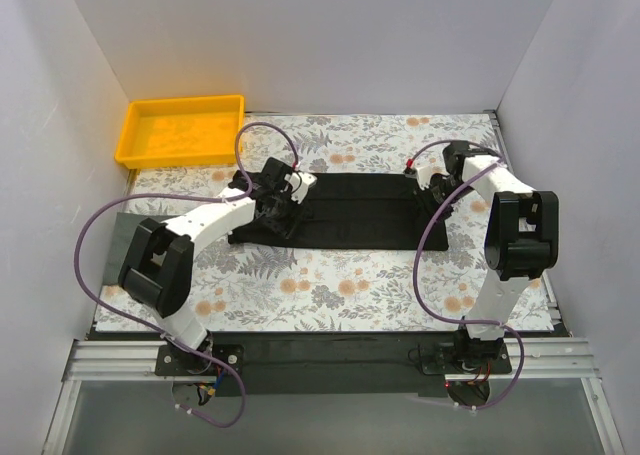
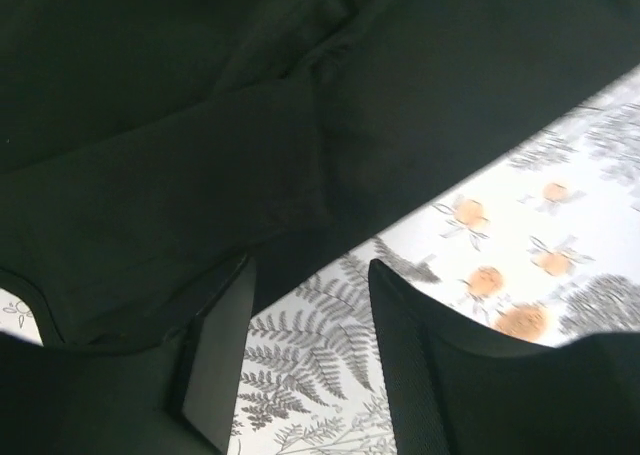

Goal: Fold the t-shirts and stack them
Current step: Fold the tshirt

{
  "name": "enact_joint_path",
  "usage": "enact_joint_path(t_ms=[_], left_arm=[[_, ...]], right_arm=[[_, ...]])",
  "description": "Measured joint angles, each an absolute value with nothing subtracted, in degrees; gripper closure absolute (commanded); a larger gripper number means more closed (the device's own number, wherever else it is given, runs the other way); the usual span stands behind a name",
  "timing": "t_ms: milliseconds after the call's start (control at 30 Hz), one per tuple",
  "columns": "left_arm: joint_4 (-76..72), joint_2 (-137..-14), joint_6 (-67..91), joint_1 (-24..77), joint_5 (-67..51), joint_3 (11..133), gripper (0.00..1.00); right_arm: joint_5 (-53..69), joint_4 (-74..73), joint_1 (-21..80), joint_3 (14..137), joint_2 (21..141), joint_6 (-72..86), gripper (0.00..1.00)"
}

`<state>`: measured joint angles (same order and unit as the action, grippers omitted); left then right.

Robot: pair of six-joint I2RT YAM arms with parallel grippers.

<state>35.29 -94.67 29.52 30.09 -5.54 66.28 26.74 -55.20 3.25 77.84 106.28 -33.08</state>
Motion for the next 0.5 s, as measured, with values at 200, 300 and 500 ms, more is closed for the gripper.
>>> enact_joint_path(t_ms=[200,300,500], left_arm=[[35.79,-99.59,28.56,31.16,0.1,66.81,0.41],[35.64,-99.83,28.53,32.23,0.99,66.81,0.41],[34.37,-100.44,28.82,33.91,3.33,66.83,0.58]], right_arm=[[26.04,-53.47,3.22,74.26,106.28,-32.49,0.7],[25.52,-52.45,3.22,73.93,106.28,-32.49,0.7],[24.62,-50.96,3.22,72.88,106.28,-32.53,0.71]])
